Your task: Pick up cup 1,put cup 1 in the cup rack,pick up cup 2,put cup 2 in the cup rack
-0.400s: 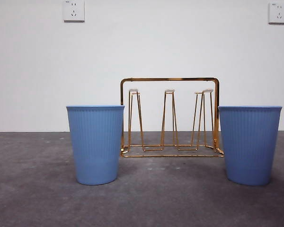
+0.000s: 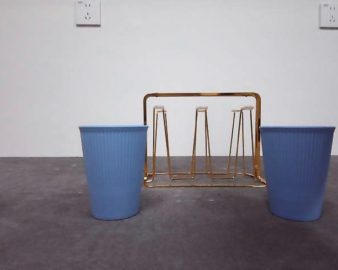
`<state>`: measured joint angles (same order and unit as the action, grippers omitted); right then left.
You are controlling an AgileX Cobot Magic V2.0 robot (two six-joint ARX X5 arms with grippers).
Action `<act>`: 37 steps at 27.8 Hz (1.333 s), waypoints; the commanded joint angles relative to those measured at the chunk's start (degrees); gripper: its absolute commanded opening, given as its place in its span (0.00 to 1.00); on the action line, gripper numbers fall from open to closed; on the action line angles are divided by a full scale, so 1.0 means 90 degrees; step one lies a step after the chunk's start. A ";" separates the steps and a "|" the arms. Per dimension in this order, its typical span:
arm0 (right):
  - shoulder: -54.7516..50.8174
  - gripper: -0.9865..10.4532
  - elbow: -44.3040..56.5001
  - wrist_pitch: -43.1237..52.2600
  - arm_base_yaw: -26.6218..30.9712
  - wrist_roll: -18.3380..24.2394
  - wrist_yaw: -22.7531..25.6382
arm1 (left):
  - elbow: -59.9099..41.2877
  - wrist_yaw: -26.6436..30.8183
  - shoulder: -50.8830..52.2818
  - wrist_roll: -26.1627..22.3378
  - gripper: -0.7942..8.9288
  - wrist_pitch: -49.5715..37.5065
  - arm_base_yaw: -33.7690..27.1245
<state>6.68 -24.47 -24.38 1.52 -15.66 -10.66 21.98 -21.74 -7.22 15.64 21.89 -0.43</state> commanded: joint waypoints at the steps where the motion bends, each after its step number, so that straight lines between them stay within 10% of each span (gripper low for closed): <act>1: 0.0359 0.08 -0.0631 -0.0503 0.0005 0.0233 -0.0204 | 0.0457 -0.0197 -0.0214 0.0092 0.08 0.0291 -0.0015; 13: 0.2237 0.08 -0.3126 -0.3174 0.0005 0.1593 -0.0634 | 0.2375 -0.0971 -0.1528 -0.0641 0.08 0.2344 0.0000; 28: 0.3291 0.09 -0.4143 -0.4367 0.0002 0.2125 -0.0988 | 0.2771 -0.0974 -0.1933 -0.0913 0.08 0.2873 0.0282; 30: 0.3359 0.17 -0.4143 -0.4371 0.0002 0.2120 -0.0991 | 0.2773 -0.1083 -0.1967 -0.0908 0.23 0.2815 0.0318; 33: 0.3436 0.53 -0.4143 -0.4418 0.0000 0.2093 -0.1001 | 0.2781 -0.1489 -0.2033 -0.0794 0.74 0.2698 0.0323; 37: 0.3696 0.61 -0.4146 -0.4442 0.0000 0.2096 -0.1280 | 0.2783 -0.2006 -0.2132 -0.0563 0.74 0.2404 0.0335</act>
<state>39.90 -61.49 -64.69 1.52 2.98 -22.00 46.83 -39.48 -26.39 9.72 44.07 2.44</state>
